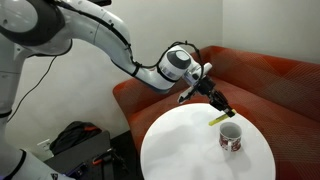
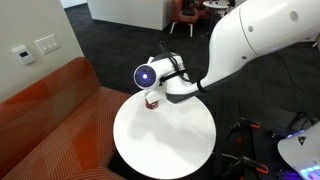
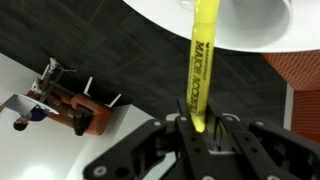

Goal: Place the marker in the mug

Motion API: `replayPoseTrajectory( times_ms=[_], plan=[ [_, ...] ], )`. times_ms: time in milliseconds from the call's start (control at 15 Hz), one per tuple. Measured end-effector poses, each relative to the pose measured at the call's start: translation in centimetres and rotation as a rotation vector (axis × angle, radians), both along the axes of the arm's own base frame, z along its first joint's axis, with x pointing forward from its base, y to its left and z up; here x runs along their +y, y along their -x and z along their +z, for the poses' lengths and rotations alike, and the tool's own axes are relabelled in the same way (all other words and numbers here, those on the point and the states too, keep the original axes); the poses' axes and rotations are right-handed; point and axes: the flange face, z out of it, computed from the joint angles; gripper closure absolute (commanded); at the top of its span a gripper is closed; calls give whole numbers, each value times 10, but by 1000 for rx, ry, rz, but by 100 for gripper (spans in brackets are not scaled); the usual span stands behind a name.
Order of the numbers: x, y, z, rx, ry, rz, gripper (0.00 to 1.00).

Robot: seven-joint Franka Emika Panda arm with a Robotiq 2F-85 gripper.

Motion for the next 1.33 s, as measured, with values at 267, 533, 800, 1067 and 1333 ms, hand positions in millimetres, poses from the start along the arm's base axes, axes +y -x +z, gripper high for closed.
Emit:
replayPoseTrajectory(
  times_ms=[267,533,800,1067,1333],
  plan=[
    [3,-5,5,-169,106,-107,95],
    [9,-10,11,-307,216,-225,79],
    [9,-13,10,-349,246,-278,79],
    [8,-14,7,-354,250,-275,95],
    [0,-15,8,-496,314,-303,95]
  ],
)
